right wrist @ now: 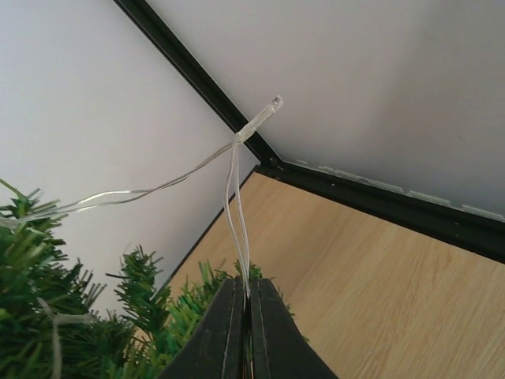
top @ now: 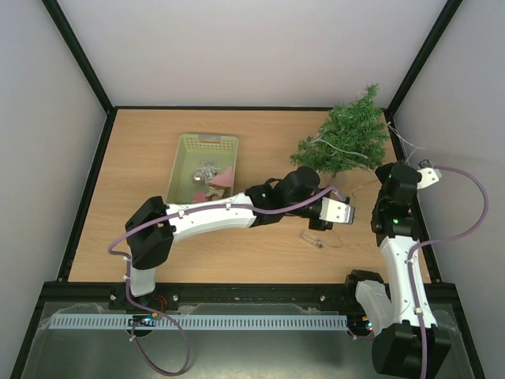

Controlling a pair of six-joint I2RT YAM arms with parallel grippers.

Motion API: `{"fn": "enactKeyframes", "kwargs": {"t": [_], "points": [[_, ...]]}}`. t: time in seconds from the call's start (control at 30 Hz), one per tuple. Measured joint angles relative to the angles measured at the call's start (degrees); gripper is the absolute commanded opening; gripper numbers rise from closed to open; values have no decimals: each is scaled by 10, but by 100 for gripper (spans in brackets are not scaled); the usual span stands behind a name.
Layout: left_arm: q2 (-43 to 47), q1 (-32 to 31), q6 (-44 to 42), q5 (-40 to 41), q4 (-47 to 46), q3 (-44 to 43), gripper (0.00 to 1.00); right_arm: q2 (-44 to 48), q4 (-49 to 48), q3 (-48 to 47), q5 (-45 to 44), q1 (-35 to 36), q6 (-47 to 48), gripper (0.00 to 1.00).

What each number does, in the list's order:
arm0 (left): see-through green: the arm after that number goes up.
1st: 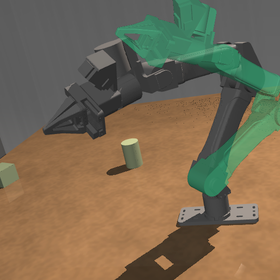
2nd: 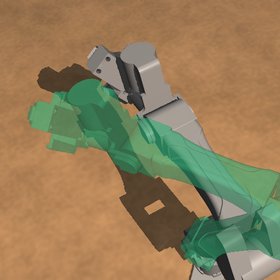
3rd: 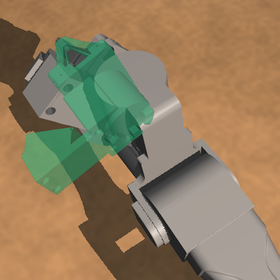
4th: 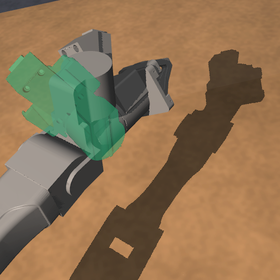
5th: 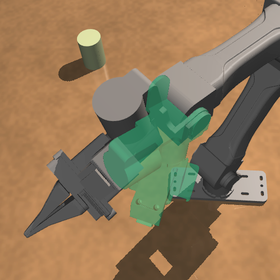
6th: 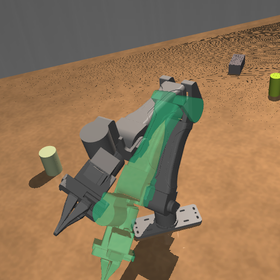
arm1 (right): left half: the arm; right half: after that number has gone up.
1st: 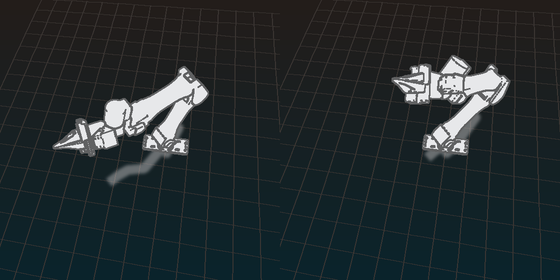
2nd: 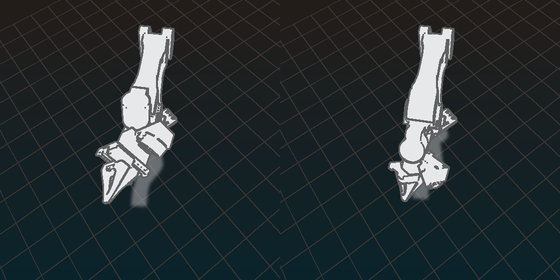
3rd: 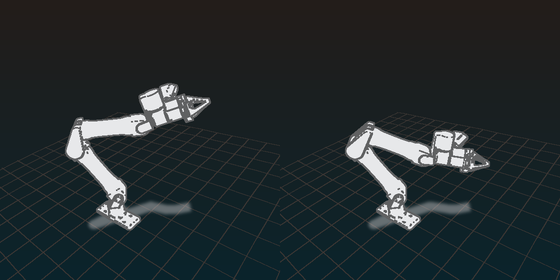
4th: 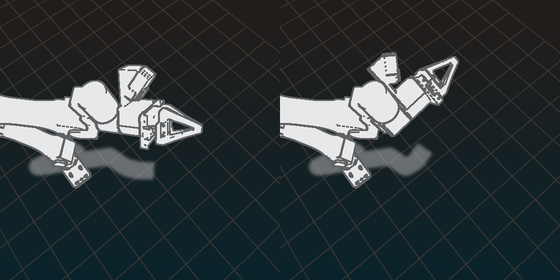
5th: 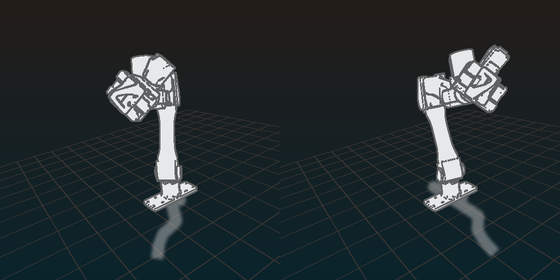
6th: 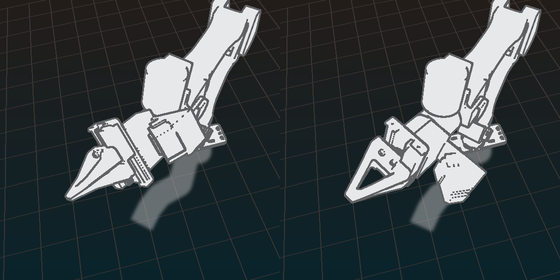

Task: Decorate the small christmas tree
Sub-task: Wrap the decoration item around the Christmas tree.

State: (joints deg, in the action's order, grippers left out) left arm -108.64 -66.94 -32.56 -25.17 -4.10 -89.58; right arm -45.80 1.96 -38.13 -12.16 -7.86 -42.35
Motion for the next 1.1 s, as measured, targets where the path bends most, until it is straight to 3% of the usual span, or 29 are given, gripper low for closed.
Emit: {"fn": "enactKeyframes", "kwargs": {"t": [0.2, 0.73, 1.1], "points": [[0, 2, 9, 4, -9, 19, 2, -1, -10, 15, -2, 0, 6, 2], [-11, 8, 27, 12, -29, 14, 2, -54, -144, 59, -73, -4, 42, 2], [-20, 23, 38, 26, -43, 41, 2, -94, -146, 96, -29, -7, 32, 2]]}}
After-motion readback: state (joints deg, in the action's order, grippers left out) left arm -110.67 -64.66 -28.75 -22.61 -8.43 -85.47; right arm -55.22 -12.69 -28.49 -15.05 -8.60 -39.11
